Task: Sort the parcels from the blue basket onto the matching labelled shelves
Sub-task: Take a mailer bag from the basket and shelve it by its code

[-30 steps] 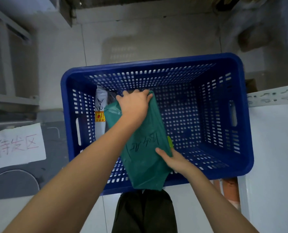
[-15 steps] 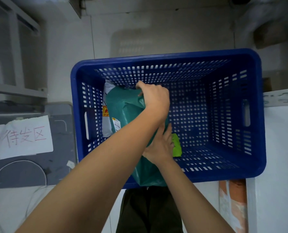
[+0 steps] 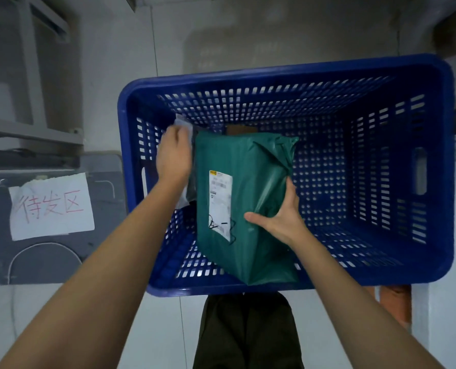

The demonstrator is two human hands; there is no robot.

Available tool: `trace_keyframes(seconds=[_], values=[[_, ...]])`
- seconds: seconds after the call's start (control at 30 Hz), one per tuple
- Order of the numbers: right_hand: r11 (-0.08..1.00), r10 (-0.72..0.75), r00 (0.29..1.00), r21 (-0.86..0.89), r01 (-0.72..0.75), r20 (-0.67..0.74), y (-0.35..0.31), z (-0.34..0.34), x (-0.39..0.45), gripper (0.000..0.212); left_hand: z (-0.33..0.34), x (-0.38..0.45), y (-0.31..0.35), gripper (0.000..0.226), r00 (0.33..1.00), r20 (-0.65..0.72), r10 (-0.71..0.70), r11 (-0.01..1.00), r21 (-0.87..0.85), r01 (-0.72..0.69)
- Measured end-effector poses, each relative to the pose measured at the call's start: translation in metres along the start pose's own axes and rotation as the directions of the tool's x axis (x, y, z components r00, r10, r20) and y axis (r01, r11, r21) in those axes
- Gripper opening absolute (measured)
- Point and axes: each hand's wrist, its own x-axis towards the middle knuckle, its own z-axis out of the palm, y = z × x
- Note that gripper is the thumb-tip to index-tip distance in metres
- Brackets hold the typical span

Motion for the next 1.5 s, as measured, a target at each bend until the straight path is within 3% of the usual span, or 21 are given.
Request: trace_keyframes(seconds=[0.07, 0.1, 0.17, 0.23, 0.33, 0.47, 0.7, 0.93, 1.17, 1.37, 1.5], values=[[0.999, 0.009, 0.999, 0.049, -0.010, 0.031, 0.003, -0.008, 0.003, 0.140, 0.003, -0.016, -0.044, 0.047, 0.924, 0.231, -0.305, 0.949, -0.008, 0.315], [0.997, 0.015, 0.999, 0.073, -0.019, 0.050, 0.005, -0.012, 0.005, 0.142, 0.007, -0.029, -0.058, 0.052, 0.860, 0.344, -0.377, 0.918, 0.015, 0.396], [0.993, 0.024, 0.994, 0.110, -0.035, 0.103, 0.007, -0.017, 0.006, 0.140, 0.019, -0.055, -0.072, 0.055, 0.770, 0.483, -0.416, 0.868, -0.041, 0.495], [0.988, 0.002, 0.989, 0.152, -0.025, 0.149, 0.008, -0.020, 0.007, 0.125, 0.029, -0.072, -0.074, 0.057, 0.706, 0.541, -0.457, 0.779, -0.139, 0.611], [0.983, -0.005, 0.986, 0.180, -0.025, 0.167, 0.008, -0.019, 0.008, 0.100, 0.039, -0.079, -0.079, 0.058, 0.689, 0.536, -0.487, 0.696, -0.238, 0.677], [0.964, 0.038, 0.987, 0.253, -0.078, 0.159, 0.006, -0.011, -0.002, 0.077, 0.040, -0.084, -0.076, 0.049, 0.739, 0.552, -0.387, 0.751, -0.276, 0.600], [0.923, 0.205, 0.978, 0.326, -0.206, 0.039, -0.003, -0.013, -0.024, 0.061, 0.021, -0.108, -0.043, 0.059, 0.800, 0.534, -0.273, 0.828, -0.292, 0.478], [0.942, 0.073, 0.997, 0.331, -0.063, -0.019, -0.043, -0.054, -0.122, 0.046, -0.034, -0.169, 0.004, 0.077, 0.849, 0.486, -0.208, 0.886, -0.273, 0.374], [0.923, -0.061, 0.991, 0.371, 0.103, -0.121, -0.107, -0.097, -0.255, 0.046, -0.144, -0.256, 0.117, 0.054, 0.914, 0.401, -0.058, 0.904, -0.369, 0.219], [0.861, -0.135, 0.937, 0.431, 0.272, -0.322, -0.138, -0.136, -0.365, 0.047, -0.212, -0.313, 0.193, 0.051, 0.892, 0.437, 0.119, 0.905, -0.416, 0.083], [0.827, -0.188, 0.854, 0.391, 0.404, -0.485, -0.151, -0.161, -0.433, 0.045, -0.240, -0.351, 0.241, 0.050, 0.867, 0.441, 0.234, 0.882, -0.470, 0.001]])
